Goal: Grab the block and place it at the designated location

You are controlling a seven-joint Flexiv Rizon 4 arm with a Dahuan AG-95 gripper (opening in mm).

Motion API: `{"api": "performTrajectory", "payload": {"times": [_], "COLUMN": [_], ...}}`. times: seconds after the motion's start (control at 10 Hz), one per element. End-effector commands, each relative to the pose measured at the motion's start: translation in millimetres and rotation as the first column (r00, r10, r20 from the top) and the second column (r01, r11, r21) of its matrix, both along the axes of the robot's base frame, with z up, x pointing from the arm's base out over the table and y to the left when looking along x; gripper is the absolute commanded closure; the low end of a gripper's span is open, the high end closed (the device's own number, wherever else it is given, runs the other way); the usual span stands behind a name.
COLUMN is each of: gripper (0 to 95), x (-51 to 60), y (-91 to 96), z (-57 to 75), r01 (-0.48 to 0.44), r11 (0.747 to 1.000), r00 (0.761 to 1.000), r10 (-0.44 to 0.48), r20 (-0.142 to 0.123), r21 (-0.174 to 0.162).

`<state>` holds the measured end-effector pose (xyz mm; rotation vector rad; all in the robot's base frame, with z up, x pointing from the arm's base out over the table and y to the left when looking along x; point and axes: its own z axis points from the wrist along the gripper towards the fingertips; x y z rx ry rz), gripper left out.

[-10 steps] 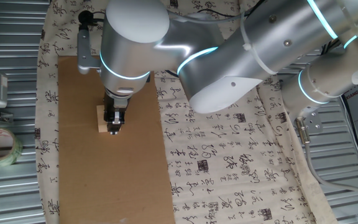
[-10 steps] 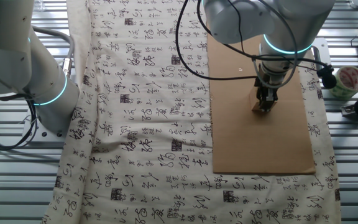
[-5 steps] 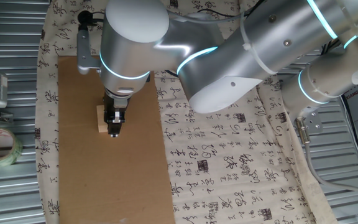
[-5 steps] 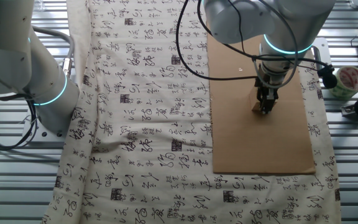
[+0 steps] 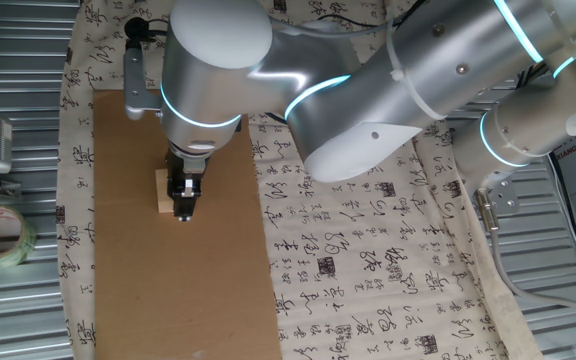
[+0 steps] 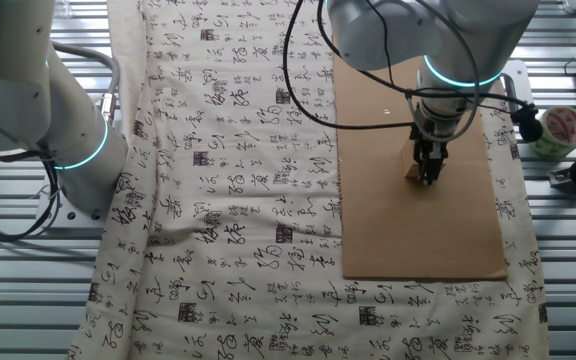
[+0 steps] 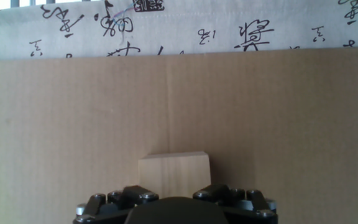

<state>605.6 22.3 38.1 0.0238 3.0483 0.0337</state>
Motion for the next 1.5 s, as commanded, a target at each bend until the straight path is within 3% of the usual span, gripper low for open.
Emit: {"api": "performTrajectory", "payload": {"times": [0.1, 0.4, 0.7, 1.2, 1.5], "gripper": [0.0, 0.0, 0.0, 0.0, 0.0], "x": [-0.2, -0.5, -1.7, -3.9, -7.8], "y": [-0.1, -0.3, -0.1, 1.4, 5.0], "z": [0.3, 1.4, 11.0, 32.6, 53.9], "r01": [0.001, -0.003, -0.010, -0.011, -0.011], "r11": [1.000, 1.000, 1.000, 1.000, 1.000], "r00": [1.000, 1.000, 1.000, 1.000, 1.000], "r10": [-0.001, 0.003, 0.010, 0.011, 0.011], "r20": [0.000, -0.002, -0.005, -0.005, -0.011], "r21": [-0.001, -0.006, -0.012, -0.011, -0.002]}}
